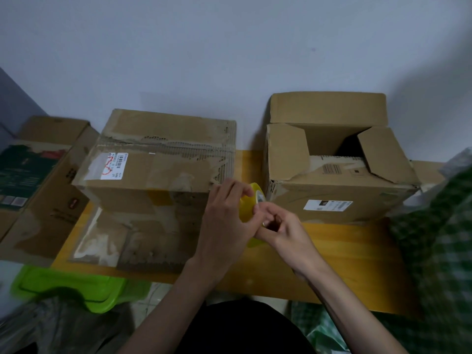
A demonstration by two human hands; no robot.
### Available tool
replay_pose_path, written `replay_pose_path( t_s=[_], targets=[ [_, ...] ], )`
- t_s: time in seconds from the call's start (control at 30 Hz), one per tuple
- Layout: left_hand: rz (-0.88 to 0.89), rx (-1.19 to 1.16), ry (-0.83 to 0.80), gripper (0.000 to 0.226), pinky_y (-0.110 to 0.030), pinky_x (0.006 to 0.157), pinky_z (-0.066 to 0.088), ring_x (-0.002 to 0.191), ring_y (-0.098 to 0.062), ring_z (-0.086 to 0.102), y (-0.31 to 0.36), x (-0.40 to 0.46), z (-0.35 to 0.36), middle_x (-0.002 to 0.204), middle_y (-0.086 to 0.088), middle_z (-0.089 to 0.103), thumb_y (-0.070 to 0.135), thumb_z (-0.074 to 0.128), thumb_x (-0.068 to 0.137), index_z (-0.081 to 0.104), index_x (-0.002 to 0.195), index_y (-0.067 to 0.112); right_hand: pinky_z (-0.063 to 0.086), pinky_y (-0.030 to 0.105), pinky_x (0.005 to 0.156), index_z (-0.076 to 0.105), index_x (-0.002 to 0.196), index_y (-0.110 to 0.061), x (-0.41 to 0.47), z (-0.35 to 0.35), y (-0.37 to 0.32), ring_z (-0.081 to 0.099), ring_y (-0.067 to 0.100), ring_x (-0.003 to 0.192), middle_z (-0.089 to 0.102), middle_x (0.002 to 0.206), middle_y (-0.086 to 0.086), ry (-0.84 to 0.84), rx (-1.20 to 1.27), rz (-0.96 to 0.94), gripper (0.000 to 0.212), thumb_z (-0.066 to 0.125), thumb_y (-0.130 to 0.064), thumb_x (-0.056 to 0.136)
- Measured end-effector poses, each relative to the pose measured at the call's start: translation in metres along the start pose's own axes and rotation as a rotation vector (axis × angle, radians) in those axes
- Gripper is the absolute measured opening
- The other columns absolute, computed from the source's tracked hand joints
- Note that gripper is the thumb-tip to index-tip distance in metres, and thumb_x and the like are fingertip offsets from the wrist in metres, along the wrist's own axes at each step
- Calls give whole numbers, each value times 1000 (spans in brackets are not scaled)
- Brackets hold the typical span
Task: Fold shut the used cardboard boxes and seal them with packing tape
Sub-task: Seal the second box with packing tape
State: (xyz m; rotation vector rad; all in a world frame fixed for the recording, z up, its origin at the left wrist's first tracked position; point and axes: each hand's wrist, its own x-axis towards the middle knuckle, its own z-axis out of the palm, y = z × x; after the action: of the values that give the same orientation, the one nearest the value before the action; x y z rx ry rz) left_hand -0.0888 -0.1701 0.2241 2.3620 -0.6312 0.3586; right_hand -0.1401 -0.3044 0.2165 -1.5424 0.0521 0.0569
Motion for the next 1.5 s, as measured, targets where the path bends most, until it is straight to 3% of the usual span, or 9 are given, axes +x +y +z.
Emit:
replay_pose_path(
  t_s=[0.17, 0.27, 0.47, 0.63, 0.77, 0.97, 1.3, 1.43, 1.5],
  targets=[
    [-3, -31, 61, 16, -16, 79, 32, 87, -10, 44, 1, -2, -1, 93, 7, 49, 28, 56, 81, 54, 91, 15, 36, 34, 75, 56, 94, 6, -2, 2, 2, 45, 16, 77, 41, 75, 14, 13, 13, -10, 20, 72, -6, 89],
    [-43, -95, 56, 14, -17, 78, 36, 88, -13, 44, 3, -11, -4, 91, 6, 48, 22, 61, 83, 49, 84, 16, 36, 38, 74, 60, 100, 4, -4, 4, 0, 46, 20, 79, 48, 77, 23, -9, 20, -24, 22, 71, -13, 90],
    [-104, -162, 48, 27, -13, 89, 41, 100, -7, 50, 2, -12, -11, 106, 8, 52, 25, 65, 88, 63, 114, 18, 39, 34, 71, 62, 99, 4, -3, 3, -6, 51, 14, 76, 55, 74, 1, -59, 16, -21, 11, 68, 0, 91],
    [-74, -141, 105, 25, -12, 89, 43, 102, -7, 55, 3, -14, -14, 107, 6, 58, 25, 71, 88, 70, 111, 15, 37, 26, 66, 64, 100, 0, -1, -1, -10, 44, 10, 71, 44, 70, -3, -64, -5, 1, 11, 69, -1, 90],
    [-69, -155, 105, 21, -12, 79, 46, 91, -3, 58, -1, -12, -20, 101, 8, 63, 25, 74, 89, 74, 108, 17, 44, 27, 71, 69, 100, -11, -1, -4, -15, 53, 10, 73, 55, 71, -6, -105, -33, 20, 13, 71, -4, 90],
    [-69, -242, -4, 10, -17, 75, 52, 85, -5, 66, -17, 7, -42, 90, 11, 70, 16, 78, 85, 80, 94, 18, 51, 53, 82, 71, 101, -13, 1, -10, -23, 62, 26, 82, 68, 90, 19, -176, -155, 23, 13, 74, -16, 89],
    [-4, -208, 51, 6, -14, 74, 51, 83, -3, 64, -15, 7, -47, 86, 9, 70, 14, 79, 84, 79, 89, 16, 53, 51, 81, 72, 102, -13, -1, -10, -30, 65, 28, 83, 70, 91, 15, -193, -183, 25, 12, 74, -12, 90],
    [27, -159, 74, 3, -19, 74, 52, 83, -5, 63, -15, 1, -43, 88, 6, 68, 13, 75, 87, 75, 91, 12, 55, 34, 78, 72, 105, -16, -4, -9, -33, 69, 16, 84, 74, 91, 2, -209, -173, 54, 15, 71, -9, 92],
    [34, -140, 93, 2, -17, 75, 51, 83, -5, 61, -14, -6, -40, 89, 6, 66, 11, 73, 89, 72, 90, 12, 56, 40, 80, 71, 106, -18, -5, -8, -32, 69, 22, 88, 74, 94, 4, -217, -207, 52, 15, 70, -11, 92]
  ],
)
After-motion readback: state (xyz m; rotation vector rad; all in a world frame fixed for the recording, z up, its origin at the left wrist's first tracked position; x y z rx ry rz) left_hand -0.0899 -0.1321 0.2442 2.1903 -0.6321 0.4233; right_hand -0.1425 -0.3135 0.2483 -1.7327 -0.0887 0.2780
